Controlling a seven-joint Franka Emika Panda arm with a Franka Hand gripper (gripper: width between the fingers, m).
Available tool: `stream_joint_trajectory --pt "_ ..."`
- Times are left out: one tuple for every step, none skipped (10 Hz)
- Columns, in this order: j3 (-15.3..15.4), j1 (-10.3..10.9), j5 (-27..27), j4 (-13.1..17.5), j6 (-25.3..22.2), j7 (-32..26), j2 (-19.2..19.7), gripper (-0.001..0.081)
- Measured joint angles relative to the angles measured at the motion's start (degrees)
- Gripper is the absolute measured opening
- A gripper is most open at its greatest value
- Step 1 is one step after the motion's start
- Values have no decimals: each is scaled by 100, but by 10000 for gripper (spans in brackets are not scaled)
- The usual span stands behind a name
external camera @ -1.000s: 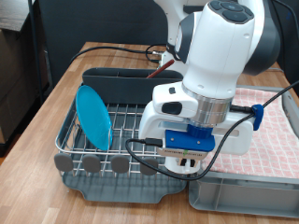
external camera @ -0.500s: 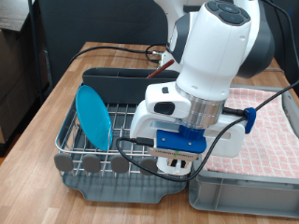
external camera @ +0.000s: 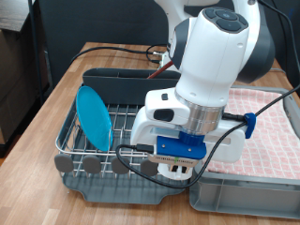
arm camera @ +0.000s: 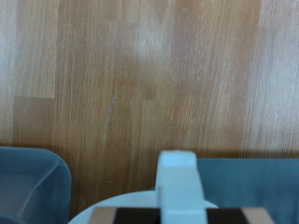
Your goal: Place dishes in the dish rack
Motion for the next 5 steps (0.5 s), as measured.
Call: stream_joint_trajectory --pt "0 -3 8 1 35 0 33 72" --pt "0 -7 13 1 65 0 58 72" --pt "0 -12 17 2 100 0 85 72" --pt "0 -17 22 8 133 0 114 72" --pt "0 -20 28 19 146 0 137 72"
